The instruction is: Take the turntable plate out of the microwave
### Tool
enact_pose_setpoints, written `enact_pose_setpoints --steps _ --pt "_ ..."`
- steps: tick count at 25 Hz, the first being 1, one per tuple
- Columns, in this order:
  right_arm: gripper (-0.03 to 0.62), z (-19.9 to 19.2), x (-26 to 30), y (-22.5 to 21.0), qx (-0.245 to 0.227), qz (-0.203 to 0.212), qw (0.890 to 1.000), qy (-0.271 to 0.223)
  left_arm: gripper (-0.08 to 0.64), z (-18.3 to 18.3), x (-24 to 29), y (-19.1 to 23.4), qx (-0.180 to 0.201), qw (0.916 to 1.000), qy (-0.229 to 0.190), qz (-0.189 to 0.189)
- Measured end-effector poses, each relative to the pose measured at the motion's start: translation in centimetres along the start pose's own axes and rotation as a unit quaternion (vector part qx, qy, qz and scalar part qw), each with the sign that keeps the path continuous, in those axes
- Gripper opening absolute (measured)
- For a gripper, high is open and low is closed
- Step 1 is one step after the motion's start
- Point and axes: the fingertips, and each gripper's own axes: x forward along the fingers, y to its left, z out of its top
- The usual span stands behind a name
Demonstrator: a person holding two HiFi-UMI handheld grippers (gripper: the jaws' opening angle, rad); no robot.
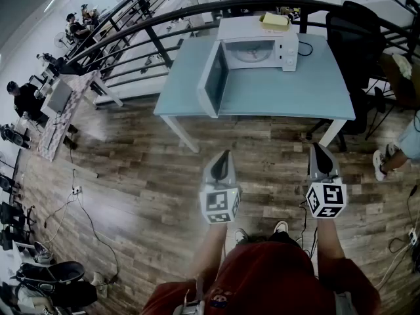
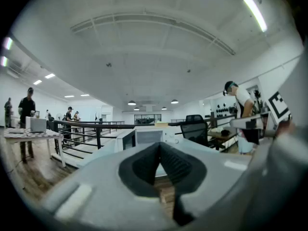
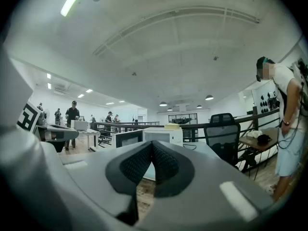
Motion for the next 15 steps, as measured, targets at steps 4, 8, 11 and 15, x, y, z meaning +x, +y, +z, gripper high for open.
enact_pose_setpoints --steps 4,8,11,15 --pt "0.0 0.0 0.0 -0.2 0.002 0.003 1.0 -0.001 0.0 0.0 0.0 -0.4 0.004 1.0 0.001 0.003" --pt "0.0 -0.1 0.2 -0.9 0.005 0.008 1.0 0.0 0.0 0.1 0.5 -1.1 0.006 1.0 0.003 0.005" --pt "0.0 -0.2 0.2 -1.7 0.007 0.009 1.0 0.0 0.0 0.0 0.9 -2.0 0.008 0.9999 0.006 0.005" --pt "0.0 -0.4 0.1 -3.0 0.016 0.009 1.0 -0.007 0.0 -0.2 1.5 -3.2 0.007 0.9999 0.008 0.007"
